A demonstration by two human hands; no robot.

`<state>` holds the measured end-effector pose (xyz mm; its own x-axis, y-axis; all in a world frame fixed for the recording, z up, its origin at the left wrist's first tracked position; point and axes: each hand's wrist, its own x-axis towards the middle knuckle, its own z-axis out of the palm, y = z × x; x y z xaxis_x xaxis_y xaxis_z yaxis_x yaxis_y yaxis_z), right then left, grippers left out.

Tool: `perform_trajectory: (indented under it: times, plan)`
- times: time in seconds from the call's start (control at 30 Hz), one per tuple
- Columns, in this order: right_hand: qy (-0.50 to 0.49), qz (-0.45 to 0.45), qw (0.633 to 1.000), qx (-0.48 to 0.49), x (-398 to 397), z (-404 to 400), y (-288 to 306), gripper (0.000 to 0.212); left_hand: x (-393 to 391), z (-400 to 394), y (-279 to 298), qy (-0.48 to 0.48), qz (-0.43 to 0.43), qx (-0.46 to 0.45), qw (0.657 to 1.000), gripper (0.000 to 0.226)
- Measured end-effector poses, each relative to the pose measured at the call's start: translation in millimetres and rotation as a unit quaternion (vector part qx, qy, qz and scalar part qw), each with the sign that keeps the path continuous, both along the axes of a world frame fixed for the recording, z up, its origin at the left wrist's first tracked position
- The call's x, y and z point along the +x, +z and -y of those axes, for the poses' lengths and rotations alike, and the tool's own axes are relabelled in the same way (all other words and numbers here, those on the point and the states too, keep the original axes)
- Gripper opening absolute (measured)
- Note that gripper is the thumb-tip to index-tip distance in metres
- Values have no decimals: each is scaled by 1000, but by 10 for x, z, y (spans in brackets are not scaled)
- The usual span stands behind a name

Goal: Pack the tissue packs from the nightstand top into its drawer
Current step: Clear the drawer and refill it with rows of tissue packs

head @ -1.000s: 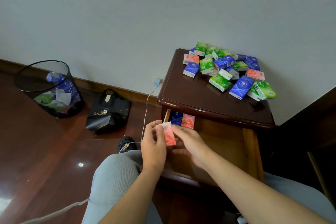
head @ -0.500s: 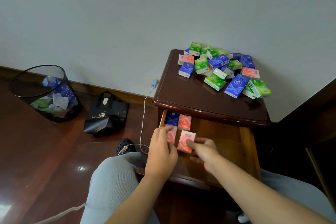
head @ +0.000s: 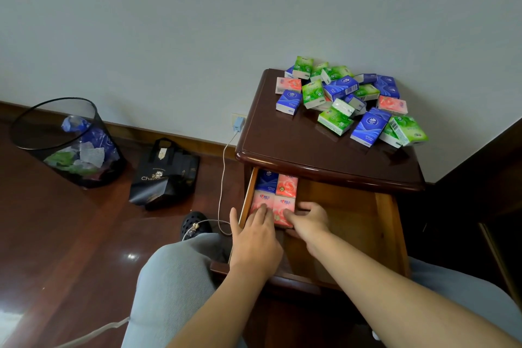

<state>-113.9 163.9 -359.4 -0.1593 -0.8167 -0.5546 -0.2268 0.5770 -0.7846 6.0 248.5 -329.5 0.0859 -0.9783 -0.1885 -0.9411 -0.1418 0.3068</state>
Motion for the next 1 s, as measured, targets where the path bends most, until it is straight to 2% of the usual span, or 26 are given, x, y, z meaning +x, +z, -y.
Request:
perform_trajectory:
  times: [0.13, 0.4, 0.57, 0.67, 0.77, 0.9, 1.0]
  plan:
    - [21, -31, 999, -12, 17, 24, 34, 54, -5, 33, -4, -1, 2, 25, 1000, 68]
    - [63, -83, 994, -36, 20, 20, 84, 46, -1, 43, -19, -4, 0, 25, 1000, 70]
    - [113, -137, 984, -31, -100, -5, 297, 48, -3, 0, 34, 6, -8, -32, 999, 58]
    - [171, -260, 945, -99, -299, -4, 548, 28, -53, 25, 133, -8, 21, -100, 995, 47]
    - [190, -345, 898, -195, -642, 89, 877, 35, -170, 188, 285, -5, -13, -141, 990, 33]
    - [93, -359, 872, -321, -1127, 402, 1270, 18, -439, 478, 543, -24, -117, -159, 980, 28]
    - [28, -419, 849, -320, -1441, 736, 1418, 37, -647, 673, 715, -56, -142, -150, 977, 33]
